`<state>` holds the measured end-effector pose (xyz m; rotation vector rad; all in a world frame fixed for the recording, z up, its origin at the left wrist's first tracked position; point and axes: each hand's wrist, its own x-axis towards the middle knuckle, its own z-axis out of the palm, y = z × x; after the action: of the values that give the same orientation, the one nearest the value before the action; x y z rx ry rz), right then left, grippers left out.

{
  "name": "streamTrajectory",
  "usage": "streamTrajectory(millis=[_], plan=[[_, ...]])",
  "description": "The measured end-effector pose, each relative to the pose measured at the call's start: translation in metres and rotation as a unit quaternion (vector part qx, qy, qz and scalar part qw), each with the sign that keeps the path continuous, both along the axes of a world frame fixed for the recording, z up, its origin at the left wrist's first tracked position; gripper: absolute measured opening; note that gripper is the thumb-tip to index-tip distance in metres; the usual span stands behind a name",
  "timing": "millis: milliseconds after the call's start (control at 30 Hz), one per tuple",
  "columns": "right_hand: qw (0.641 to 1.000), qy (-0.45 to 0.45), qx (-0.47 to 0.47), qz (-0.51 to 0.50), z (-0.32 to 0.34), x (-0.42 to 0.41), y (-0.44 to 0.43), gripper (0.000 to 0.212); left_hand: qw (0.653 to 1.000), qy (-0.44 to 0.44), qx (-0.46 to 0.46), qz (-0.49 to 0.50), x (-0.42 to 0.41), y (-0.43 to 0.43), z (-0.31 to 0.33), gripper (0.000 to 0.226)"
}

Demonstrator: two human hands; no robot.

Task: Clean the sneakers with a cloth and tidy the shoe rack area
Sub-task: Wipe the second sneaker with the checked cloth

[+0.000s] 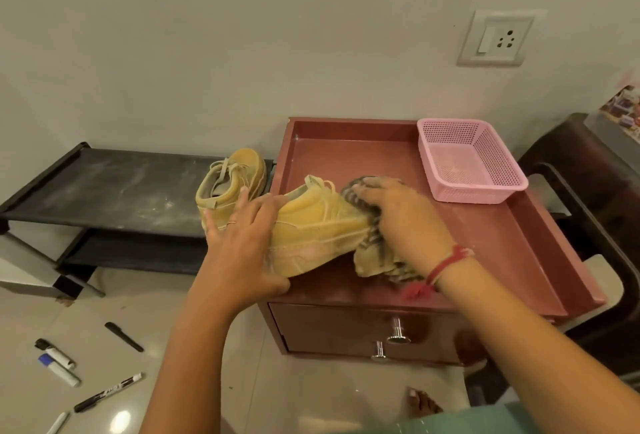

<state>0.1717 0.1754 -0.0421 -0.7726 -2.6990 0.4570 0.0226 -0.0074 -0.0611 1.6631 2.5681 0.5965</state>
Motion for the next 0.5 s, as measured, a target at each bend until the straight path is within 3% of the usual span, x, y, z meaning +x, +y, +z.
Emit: streamTrajectory(millis=[200,333,500], plan=[[0.987,0.087,0.016,-0.138,-0.001,0.035,0.041,0.049,0.998,0.019,-0.022,0.061,0.007,0.006,-0.004,0.118],[0.994,0.085,-0.047,-0.053,-0.013,0.012,0.015,0.052,0.991,0.080,-0.058,0.091,0.020,0.016,-0.006,0.128],[0.993,0.066,-0.042,0.093,-0.021,0.003,-0.028,0.058,0.989,0.095,-0.071,0.091,0.024,0.021,-0.007,0.109]])
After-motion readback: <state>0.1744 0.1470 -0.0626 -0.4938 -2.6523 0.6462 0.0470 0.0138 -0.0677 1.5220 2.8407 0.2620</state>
